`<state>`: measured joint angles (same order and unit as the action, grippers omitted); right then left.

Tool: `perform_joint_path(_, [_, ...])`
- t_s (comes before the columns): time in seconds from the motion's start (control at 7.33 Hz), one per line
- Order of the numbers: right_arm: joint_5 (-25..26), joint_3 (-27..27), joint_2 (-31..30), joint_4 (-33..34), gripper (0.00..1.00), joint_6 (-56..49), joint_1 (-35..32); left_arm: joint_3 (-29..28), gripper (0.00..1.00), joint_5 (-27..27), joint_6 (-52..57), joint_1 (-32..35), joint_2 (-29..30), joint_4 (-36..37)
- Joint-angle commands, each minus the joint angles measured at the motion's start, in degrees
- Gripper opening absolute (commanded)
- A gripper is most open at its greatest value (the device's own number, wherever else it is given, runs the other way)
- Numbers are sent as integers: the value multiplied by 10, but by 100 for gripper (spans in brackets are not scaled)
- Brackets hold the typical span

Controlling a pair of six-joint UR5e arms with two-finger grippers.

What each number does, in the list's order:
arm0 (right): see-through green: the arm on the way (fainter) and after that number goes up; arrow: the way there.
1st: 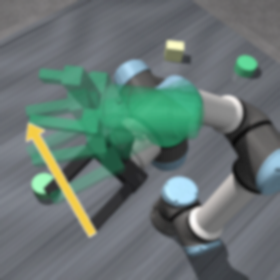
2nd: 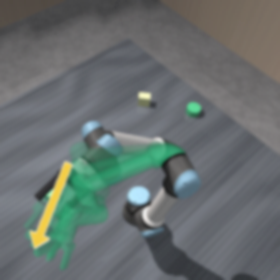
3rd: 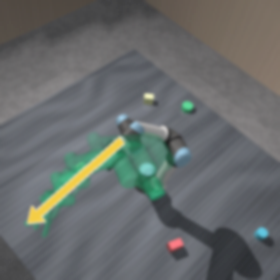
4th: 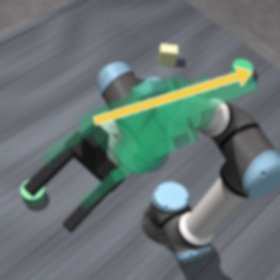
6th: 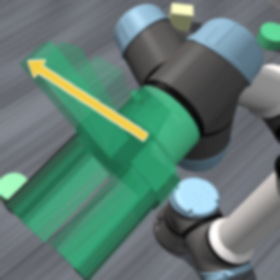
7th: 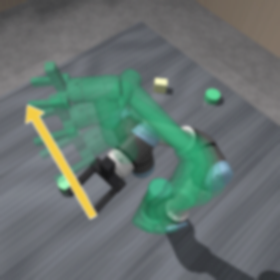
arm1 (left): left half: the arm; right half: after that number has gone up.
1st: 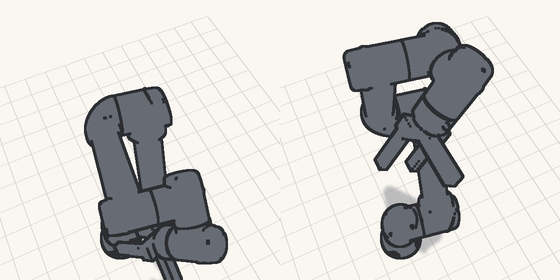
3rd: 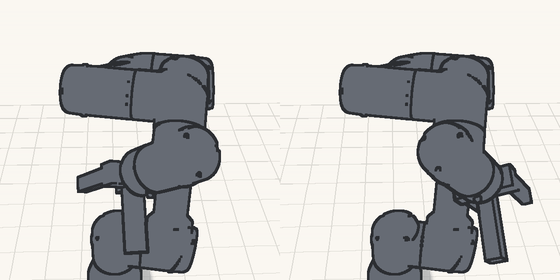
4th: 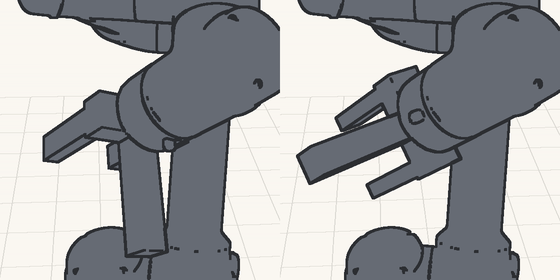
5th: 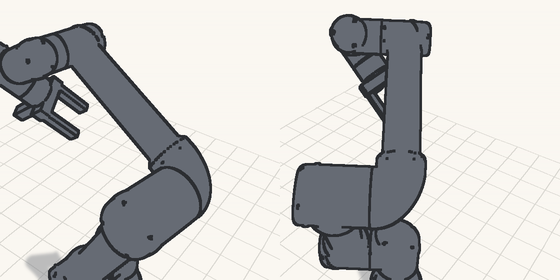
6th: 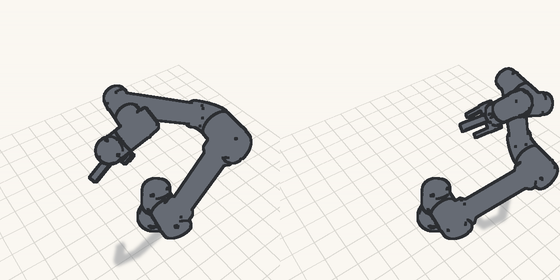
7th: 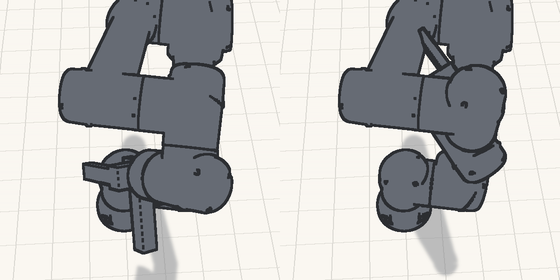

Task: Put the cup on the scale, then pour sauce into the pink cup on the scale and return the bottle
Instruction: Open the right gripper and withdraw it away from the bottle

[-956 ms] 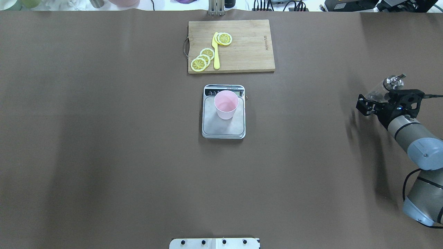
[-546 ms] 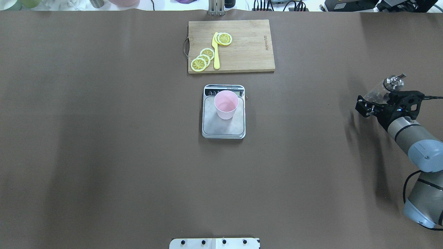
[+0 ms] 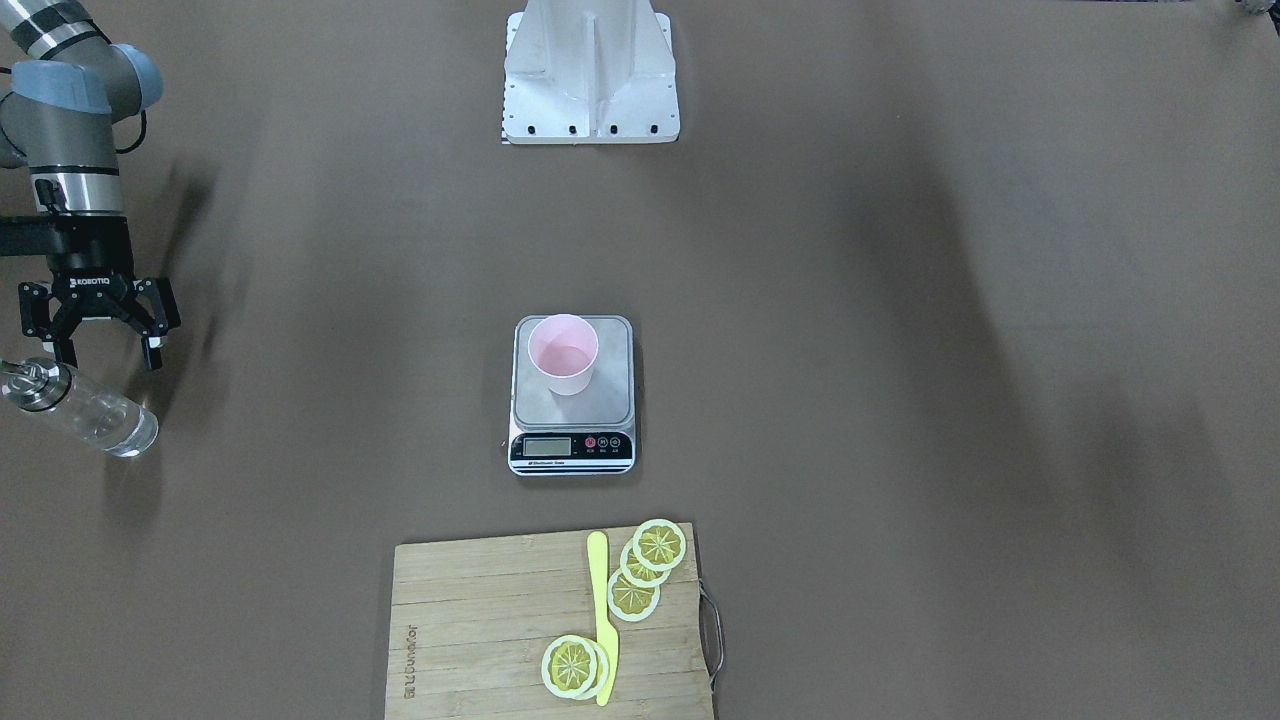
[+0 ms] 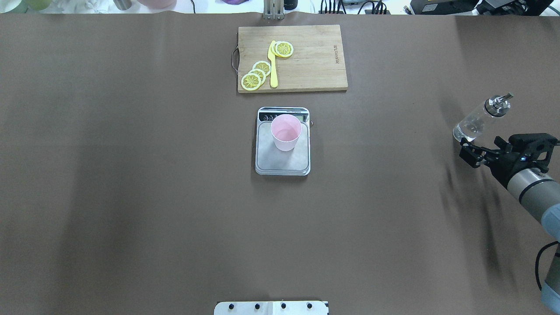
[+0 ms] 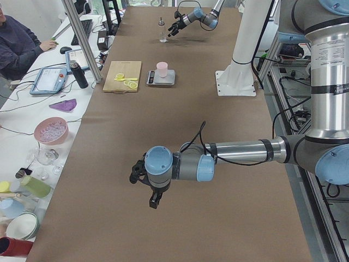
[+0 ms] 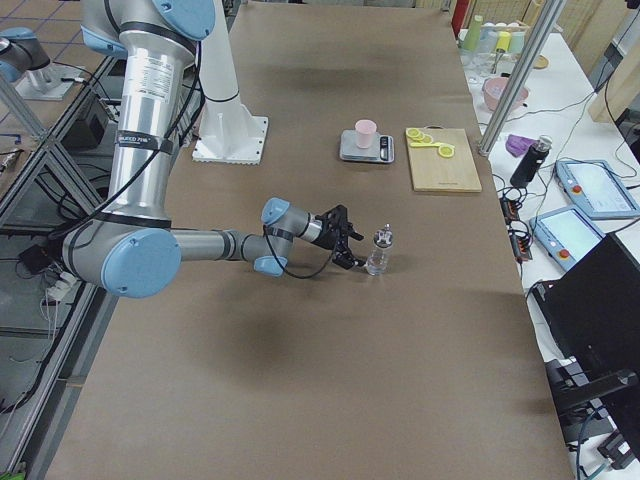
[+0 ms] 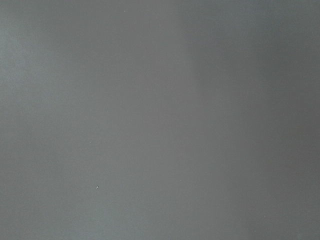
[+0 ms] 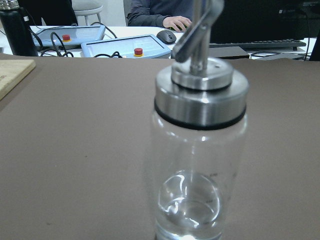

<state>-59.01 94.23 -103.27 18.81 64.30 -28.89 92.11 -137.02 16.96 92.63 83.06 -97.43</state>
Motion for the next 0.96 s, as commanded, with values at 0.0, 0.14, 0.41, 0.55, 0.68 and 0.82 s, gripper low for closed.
perform_joint_path(0.0, [10, 58, -58, 0, 100, 10, 27, 0, 98, 0, 0, -1, 0, 0])
perform_joint_path(0.14, [-4, 92, -101, 0, 100, 10, 26, 0, 98, -1, 0, 0, 0, 0])
perform_joint_path(0.41, [-26, 101, -120, 1, 100, 0, 23, 0, 98, -1, -1, 0, 0, 1])
perform_joint_path(0.55, [-89, 88, -113, 3, 100, -37, -20, 0, 98, -1, -1, 0, 0, 1])
perform_joint_path(0.68, [-176, 74, -106, 1, 100, -100, -102, 0, 98, -1, 0, 0, 1, 1])
perform_joint_path(0.82, [-263, 62, -95, 3, 100, -149, -185, 0, 98, -3, 0, -1, 1, 1])
